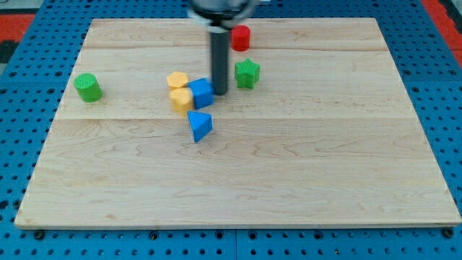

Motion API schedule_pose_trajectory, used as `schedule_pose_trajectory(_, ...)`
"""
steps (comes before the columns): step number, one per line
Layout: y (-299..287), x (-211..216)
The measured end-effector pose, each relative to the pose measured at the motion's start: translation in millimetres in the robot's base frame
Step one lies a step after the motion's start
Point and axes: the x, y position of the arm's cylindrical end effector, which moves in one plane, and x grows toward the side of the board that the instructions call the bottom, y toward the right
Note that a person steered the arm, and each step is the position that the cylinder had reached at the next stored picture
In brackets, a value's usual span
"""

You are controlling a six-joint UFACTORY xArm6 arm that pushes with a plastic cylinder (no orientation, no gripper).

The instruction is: Push the blue cube a bit left

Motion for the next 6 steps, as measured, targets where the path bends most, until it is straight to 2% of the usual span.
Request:
schedule_pose_trajectory(1,-71,-2)
schedule_pose_trajectory(2,-66,-7)
schedule_pose_trajectory(3,11,-4)
schedule_pose_trajectory(4,-17,34)
schedule_pose_trajectory(5,-73,19)
schedule_pose_trajectory(6,-59,17)
